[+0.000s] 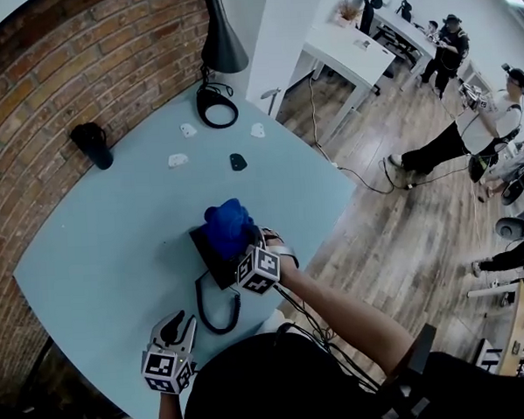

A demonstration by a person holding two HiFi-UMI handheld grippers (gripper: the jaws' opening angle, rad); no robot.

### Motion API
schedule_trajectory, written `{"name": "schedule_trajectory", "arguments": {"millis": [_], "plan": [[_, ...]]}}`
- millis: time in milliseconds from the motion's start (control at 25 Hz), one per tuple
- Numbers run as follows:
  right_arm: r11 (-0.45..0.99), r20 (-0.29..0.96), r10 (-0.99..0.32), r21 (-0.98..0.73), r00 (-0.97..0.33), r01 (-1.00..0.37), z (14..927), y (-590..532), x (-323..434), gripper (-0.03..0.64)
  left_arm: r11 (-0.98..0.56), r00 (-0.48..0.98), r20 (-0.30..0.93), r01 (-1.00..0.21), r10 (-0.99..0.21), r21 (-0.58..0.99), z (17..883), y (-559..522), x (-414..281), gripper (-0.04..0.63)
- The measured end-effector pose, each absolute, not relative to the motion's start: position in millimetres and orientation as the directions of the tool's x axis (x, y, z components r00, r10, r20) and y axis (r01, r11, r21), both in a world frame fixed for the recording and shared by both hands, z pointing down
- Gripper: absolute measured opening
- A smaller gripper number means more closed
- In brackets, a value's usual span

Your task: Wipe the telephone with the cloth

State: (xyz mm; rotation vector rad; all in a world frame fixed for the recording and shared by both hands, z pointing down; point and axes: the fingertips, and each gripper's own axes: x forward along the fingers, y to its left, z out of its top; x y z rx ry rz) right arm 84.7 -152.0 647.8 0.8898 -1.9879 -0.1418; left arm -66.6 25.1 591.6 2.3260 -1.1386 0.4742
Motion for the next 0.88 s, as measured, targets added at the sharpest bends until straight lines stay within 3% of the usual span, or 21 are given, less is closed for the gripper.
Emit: {"name": "schedule_trajectory", "arguments": {"millis": [880], "plan": [[0.747,0.729,-0.609,0.393,-0.314,-0.536,656,-132,90,0.167,-0.541,0.606,0.509,-0.79,-0.611,0.29,590,25,-60,0.132]]}}
